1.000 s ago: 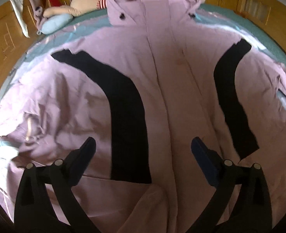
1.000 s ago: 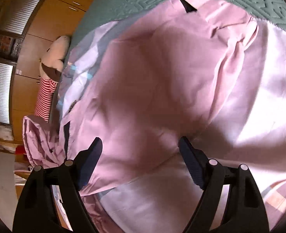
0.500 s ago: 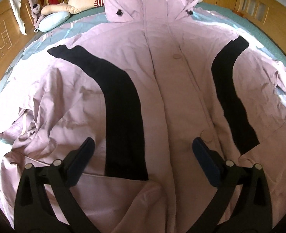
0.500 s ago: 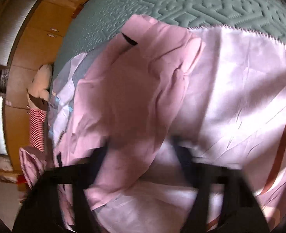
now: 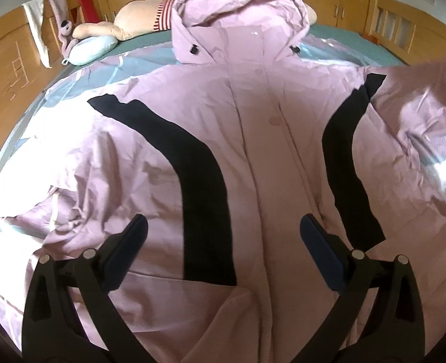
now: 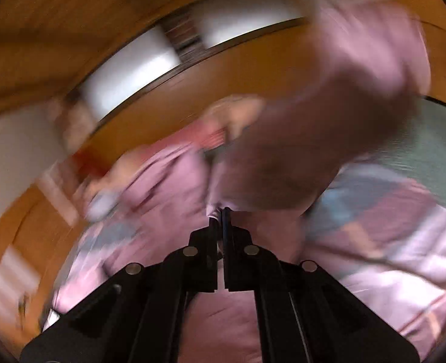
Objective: Fold large clothes
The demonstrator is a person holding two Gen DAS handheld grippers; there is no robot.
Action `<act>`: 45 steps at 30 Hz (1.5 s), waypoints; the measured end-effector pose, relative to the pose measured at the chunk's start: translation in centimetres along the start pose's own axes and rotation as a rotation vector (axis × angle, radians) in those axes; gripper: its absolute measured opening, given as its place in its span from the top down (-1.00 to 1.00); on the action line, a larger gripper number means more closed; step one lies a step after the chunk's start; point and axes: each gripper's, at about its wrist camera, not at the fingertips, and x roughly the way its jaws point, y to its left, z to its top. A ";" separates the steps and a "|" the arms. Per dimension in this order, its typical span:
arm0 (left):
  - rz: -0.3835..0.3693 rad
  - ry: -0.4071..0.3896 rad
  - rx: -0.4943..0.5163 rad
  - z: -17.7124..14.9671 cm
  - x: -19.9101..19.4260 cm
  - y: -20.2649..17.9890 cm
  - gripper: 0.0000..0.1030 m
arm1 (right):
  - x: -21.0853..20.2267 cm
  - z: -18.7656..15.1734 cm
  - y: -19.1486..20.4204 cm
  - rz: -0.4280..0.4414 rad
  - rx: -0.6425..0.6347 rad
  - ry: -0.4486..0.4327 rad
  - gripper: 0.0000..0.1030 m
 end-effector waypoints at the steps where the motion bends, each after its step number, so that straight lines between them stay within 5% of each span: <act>1: -0.002 -0.004 -0.010 0.1 -0.3 0.3 -0.96 | 1.4 -1.0 2.8 0.055 -0.061 0.055 0.94; 5: -0.002 -0.019 -0.044 0.8 -1.3 1.9 -0.96 | 7.6 -6.7 11.2 0.184 -0.250 0.290 0.94; 9: 0.004 -0.030 -0.112 1.4 -1.9 4.3 -0.96 | 11.5 -11.2 14.1 0.203 -0.280 0.439 0.74; 11: 0.010 -0.030 -0.143 1.5 -1.8 5.5 -0.96 | 12.2 -12.4 14.2 0.196 -0.261 0.463 0.37; 12: 0.013 -0.023 -0.153 1.5 -1.7 5.9 -0.96 | 11.9 -12.6 14.1 0.186 -0.253 0.455 -0.15; 13: 0.014 -0.015 -0.164 1.6 -1.5 6.3 -0.96 | 11.7 -12.8 13.8 0.170 -0.242 0.439 -0.45; 16: -0.024 0.009 -0.205 1.7 -0.7 7.4 -0.96 | 11.4 -13.6 13.2 0.118 -0.221 0.417 -0.47; 18: -0.120 0.039 -0.227 2.0 0.2 7.7 -0.96 | 10.6 -14.7 12.0 0.064 -0.205 0.433 -0.47; 22: -0.444 0.085 -0.303 2.4 1.8 7.6 -0.96 | 11.5 -16.8 8.5 -0.037 -0.097 0.482 -0.47; 24: -0.544 0.097 -0.314 2.7 2.4 6.7 -0.96 | 12.3 -18.2 6.7 -0.079 -0.058 0.506 -0.47; 29: -0.578 0.155 -0.288 2.5 5.1 4.8 -0.63 | 13.2 -20.1 6.7 -0.090 -0.132 0.470 -0.61; 34: -0.626 0.189 -0.398 2.0 7.7 5.8 -0.62 | 13.9 -21.6 8.4 -0.121 -0.264 0.445 -0.79; 38: -0.562 0.184 -0.482 2.0 7.8 7.9 0.09 | 14.6 -21.7 8.1 -0.100 -0.262 0.446 -0.86; 42: -0.602 0.268 -0.578 1.6 8.3 9.7 -0.05 | 14.5 -21.7 7.8 -0.081 -0.259 0.442 -0.93; 45: -0.543 0.329 -0.537 1.7 8.1 9.0 -0.15 | 14.5 -21.9 7.8 -0.071 -0.262 0.440 -0.97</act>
